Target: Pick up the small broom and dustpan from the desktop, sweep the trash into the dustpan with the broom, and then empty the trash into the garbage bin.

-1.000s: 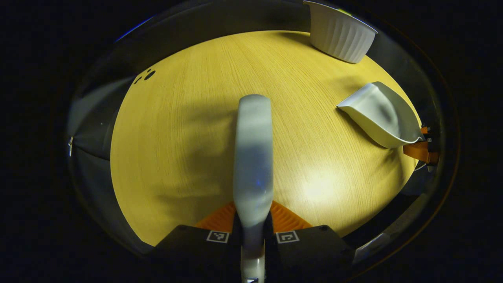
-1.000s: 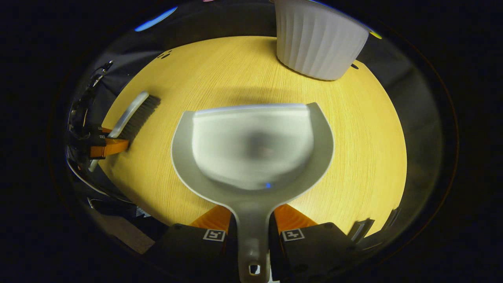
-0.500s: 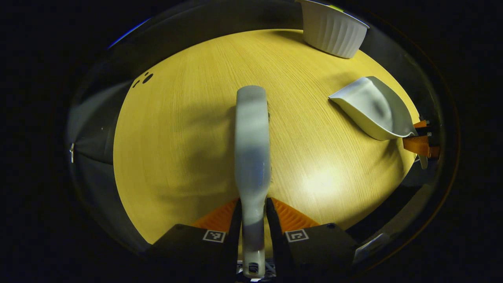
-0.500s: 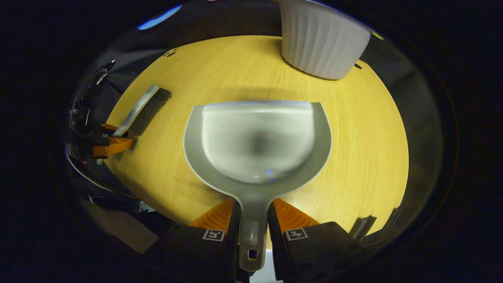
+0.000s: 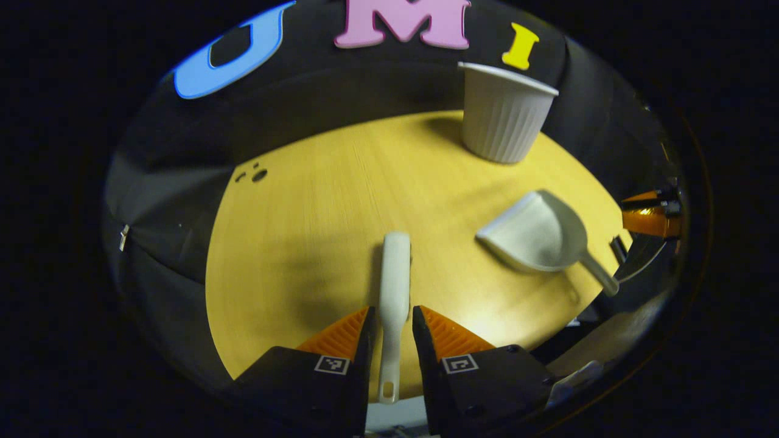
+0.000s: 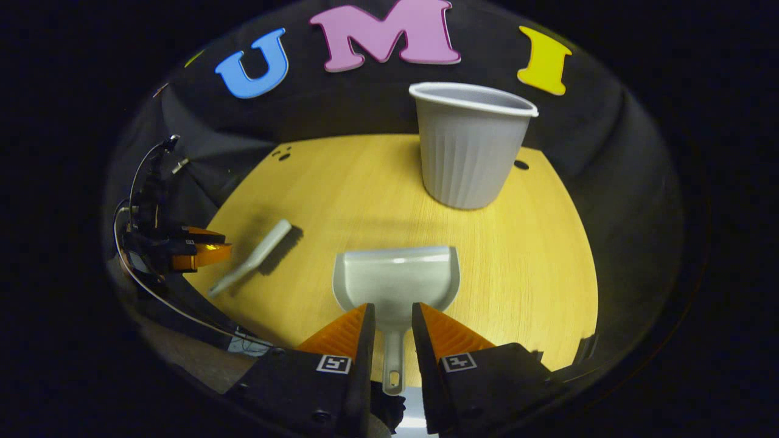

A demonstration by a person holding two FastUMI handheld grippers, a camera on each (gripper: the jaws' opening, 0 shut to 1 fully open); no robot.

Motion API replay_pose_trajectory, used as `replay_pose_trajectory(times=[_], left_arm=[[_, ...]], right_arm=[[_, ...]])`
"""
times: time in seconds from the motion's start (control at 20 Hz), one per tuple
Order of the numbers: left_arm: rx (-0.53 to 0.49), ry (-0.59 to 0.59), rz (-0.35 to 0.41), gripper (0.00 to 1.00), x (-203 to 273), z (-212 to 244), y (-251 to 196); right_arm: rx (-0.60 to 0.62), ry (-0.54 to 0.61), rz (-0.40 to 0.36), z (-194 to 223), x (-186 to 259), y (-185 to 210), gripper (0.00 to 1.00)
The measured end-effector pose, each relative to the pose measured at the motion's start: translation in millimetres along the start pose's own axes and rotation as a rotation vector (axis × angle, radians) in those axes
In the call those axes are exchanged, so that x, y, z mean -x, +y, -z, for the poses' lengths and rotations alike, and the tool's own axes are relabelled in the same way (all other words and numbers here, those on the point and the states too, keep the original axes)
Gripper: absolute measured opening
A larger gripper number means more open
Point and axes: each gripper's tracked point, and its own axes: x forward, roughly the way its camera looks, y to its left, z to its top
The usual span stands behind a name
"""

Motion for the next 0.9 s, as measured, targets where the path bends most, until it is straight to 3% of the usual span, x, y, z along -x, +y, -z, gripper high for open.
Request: replay_pose_trajectory(times=[0.25, 0.45, 0.6, 0.9], left_arm=[[0.068, -0.386, 0.039, 0.41, 52, -110, -10], [0.080, -0.586, 0.015, 0.41, 100, -154, -4], [0.074, -0.638, 0.015, 0.40, 115, -166, -2], [0.097, -0.617, 0.019, 0.41, 110, -164, 0]], right_arm=[[0.076, -0.347, 0.028, -110, 44, 9, 0.39], [0.096, -0.539, 0.059, -147, 78, 20, 0.38], [0.100, -0.589, 0.091, -158, 101, 11, 0.38], [0.057, -0.606, 0.118, -161, 108, 6, 0.40]])
